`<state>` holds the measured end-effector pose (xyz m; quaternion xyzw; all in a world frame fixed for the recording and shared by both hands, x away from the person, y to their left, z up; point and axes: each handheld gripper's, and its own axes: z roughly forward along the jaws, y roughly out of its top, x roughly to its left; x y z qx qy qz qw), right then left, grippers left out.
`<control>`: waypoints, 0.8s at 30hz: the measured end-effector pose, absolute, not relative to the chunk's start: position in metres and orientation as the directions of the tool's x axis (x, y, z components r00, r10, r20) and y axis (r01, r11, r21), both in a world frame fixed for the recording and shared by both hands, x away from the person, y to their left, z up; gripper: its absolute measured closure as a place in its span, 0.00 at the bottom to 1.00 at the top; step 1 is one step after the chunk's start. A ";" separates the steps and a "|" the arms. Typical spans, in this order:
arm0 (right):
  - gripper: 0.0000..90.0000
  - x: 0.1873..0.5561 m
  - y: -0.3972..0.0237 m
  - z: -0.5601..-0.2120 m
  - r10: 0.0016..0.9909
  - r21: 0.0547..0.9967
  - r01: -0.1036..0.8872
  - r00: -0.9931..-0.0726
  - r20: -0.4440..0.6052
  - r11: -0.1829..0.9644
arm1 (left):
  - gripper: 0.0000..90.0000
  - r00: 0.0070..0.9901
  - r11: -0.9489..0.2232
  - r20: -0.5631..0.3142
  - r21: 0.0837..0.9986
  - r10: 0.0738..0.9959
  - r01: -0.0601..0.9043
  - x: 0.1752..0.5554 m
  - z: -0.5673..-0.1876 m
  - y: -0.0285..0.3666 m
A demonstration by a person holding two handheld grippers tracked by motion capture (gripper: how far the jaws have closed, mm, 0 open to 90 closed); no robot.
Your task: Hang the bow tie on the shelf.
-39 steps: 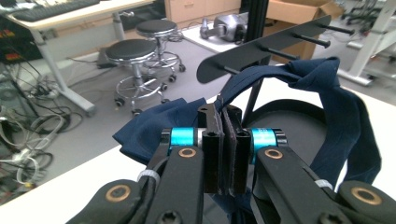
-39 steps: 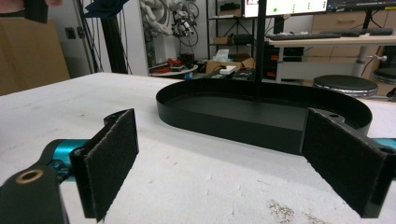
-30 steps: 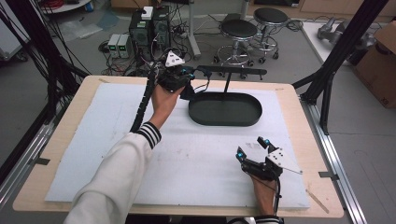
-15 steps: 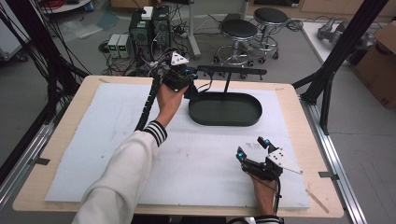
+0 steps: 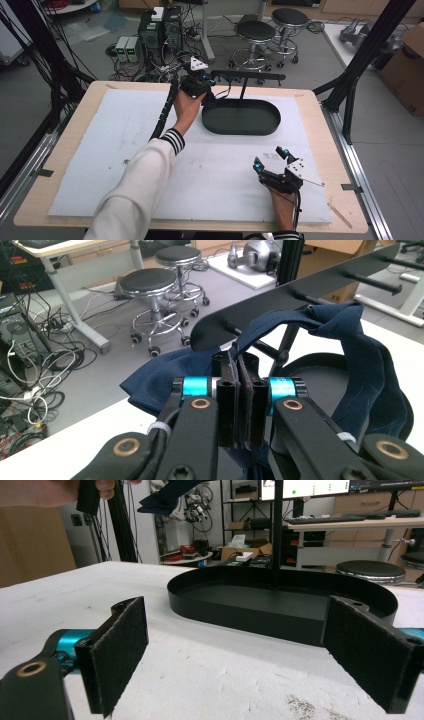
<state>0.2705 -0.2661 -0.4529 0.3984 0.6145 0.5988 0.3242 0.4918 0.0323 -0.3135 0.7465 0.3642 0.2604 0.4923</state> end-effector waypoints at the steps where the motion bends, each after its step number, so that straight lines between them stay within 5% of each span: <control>1: 0.12 0.271 -0.266 -0.453 0.877 0.995 0.099 -0.474 0.077 -0.033 | 0.97 0.597 -0.248 0.028 0.924 0.802 0.290 0.492 -0.314 0.031; 24: 0.12 0.270 -0.267 -0.453 0.876 0.994 0.097 -0.476 0.083 -0.042 | 0.97 0.550 -0.248 0.034 0.915 0.834 0.319 0.502 -0.325 0.024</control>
